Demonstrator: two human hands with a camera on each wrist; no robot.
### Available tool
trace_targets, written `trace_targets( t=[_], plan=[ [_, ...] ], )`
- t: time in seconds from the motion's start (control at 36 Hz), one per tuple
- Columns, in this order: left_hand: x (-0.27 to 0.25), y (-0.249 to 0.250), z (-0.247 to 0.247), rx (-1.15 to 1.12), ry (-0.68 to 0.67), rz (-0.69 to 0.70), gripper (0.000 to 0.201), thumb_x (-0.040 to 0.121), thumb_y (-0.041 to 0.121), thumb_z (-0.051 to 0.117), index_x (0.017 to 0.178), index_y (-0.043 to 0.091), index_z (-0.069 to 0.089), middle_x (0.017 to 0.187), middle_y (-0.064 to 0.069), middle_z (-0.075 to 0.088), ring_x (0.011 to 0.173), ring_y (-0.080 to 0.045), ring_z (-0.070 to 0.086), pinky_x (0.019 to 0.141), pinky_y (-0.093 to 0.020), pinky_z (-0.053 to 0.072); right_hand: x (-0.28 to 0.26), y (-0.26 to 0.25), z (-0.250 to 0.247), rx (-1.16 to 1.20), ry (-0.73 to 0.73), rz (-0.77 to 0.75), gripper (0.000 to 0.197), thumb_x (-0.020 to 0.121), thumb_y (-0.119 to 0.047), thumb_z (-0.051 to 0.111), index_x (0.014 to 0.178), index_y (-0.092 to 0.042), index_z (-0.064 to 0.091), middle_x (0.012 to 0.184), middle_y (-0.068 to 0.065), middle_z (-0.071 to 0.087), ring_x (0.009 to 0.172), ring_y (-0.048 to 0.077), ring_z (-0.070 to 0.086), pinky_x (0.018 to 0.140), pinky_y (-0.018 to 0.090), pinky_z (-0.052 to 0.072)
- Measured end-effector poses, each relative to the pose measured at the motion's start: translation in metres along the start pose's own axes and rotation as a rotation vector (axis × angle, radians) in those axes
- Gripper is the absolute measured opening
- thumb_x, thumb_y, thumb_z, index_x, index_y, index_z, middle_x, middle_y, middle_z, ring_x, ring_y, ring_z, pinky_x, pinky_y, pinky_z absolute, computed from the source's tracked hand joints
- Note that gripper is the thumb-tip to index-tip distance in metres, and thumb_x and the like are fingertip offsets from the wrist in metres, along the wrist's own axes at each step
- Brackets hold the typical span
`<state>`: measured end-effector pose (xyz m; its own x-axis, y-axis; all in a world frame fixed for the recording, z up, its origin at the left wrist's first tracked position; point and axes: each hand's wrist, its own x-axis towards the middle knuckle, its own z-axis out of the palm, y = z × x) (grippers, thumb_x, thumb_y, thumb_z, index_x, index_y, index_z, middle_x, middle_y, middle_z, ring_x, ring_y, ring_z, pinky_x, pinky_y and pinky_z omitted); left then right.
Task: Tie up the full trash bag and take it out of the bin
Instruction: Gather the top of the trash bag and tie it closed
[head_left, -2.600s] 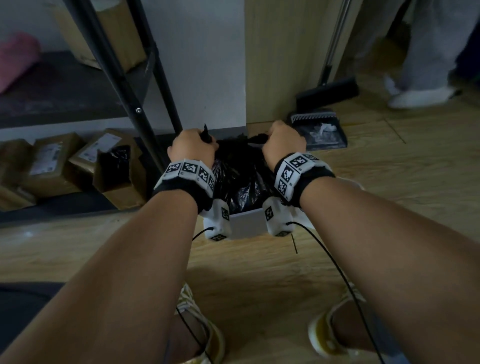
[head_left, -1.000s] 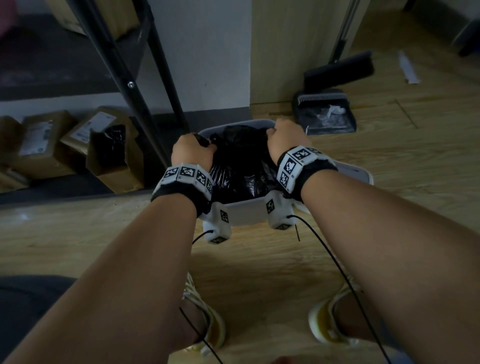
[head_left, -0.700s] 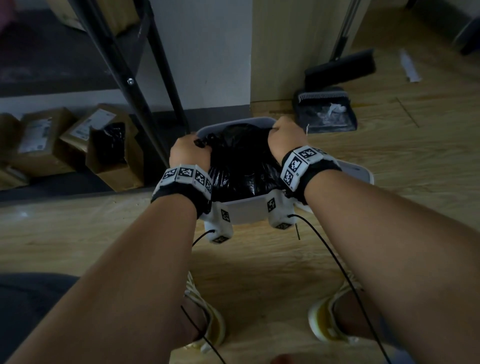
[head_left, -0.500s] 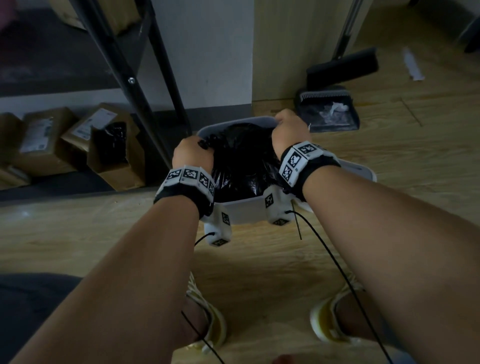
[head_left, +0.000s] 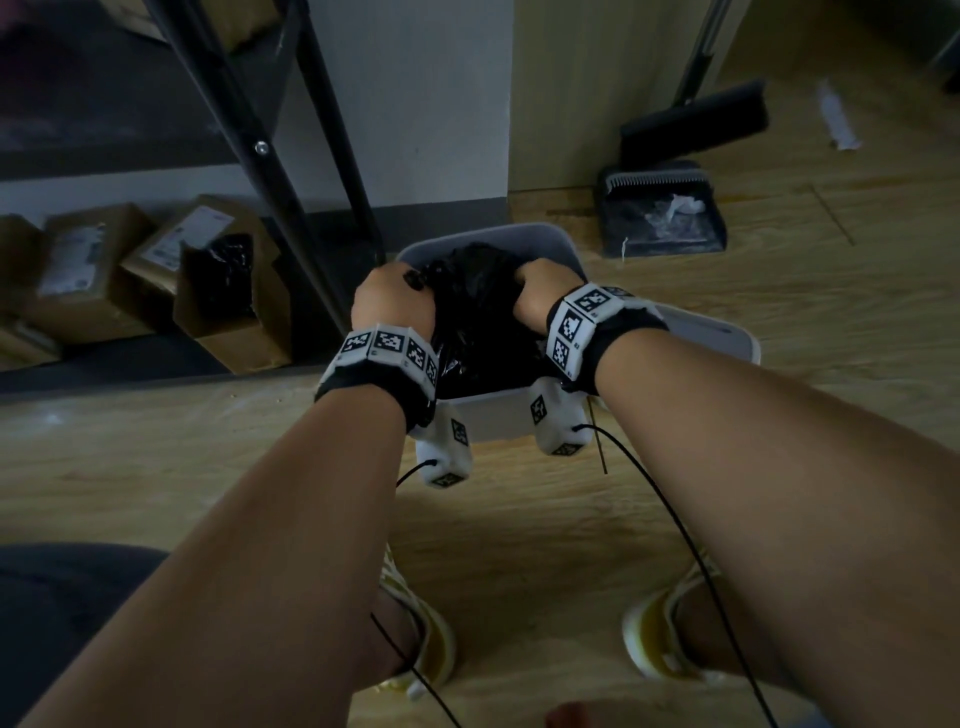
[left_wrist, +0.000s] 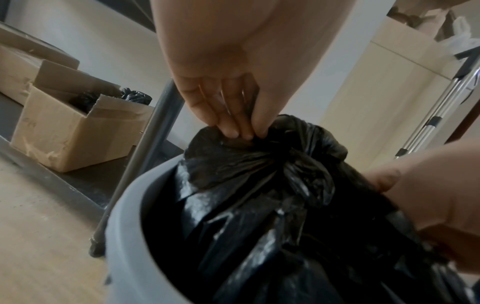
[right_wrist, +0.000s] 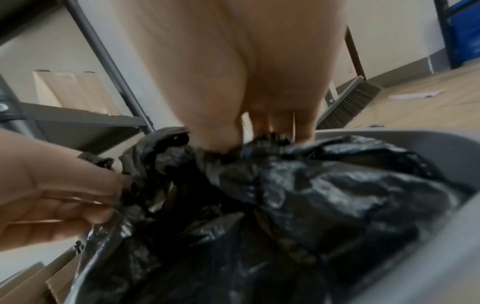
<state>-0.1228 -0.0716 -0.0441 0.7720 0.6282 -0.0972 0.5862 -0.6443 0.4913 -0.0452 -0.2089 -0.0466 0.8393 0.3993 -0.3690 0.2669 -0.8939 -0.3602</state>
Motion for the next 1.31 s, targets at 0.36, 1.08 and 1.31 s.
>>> trace_targets(
  t=[0.36, 1.08, 1.31],
  plan=[
    [-0.006, 0.005, -0.011, -0.037, 0.045, 0.014, 0.024, 0.094, 0.022, 0.048, 0.094, 0.006, 0.065, 0.082, -0.005, 0.056, 0.074, -0.022, 0.05, 0.065, -0.027, 0.038, -0.006, 0.005, -0.035, 0.263, 0.267, 0.144, 0.036, 0.101, -0.015, 0.041, 0.131, -0.001, 0.055, 0.136, 0.016, 0.054, 0.126, 0.03, 0.051, 0.1, 0.033, 0.04],
    [-0.022, -0.012, -0.013, -0.105, 0.018, -0.245, 0.02, 0.09, 0.018, 0.05, 0.077, 0.006, 0.06, 0.081, -0.013, 0.061, 0.072, -0.032, 0.056, 0.068, -0.033, 0.048, -0.042, 0.027, -0.017, 0.452, 0.322, 0.305, 0.031, 0.101, -0.003, 0.033, 0.113, 0.004, 0.062, 0.125, 0.019, 0.06, 0.116, 0.03, 0.056, 0.1, 0.033, 0.041],
    [-0.018, -0.009, -0.014, -0.224, 0.046, -0.132, 0.03, 0.091, 0.028, 0.053, 0.11, 0.008, 0.065, 0.108, -0.012, 0.068, 0.101, -0.032, 0.063, 0.077, -0.031, 0.048, -0.028, 0.03, -0.023, 0.375, 0.312, 0.328, 0.035, 0.102, -0.005, 0.033, 0.135, 0.002, 0.044, 0.143, 0.019, 0.044, 0.13, 0.031, 0.046, 0.099, 0.025, 0.043]
  ],
)
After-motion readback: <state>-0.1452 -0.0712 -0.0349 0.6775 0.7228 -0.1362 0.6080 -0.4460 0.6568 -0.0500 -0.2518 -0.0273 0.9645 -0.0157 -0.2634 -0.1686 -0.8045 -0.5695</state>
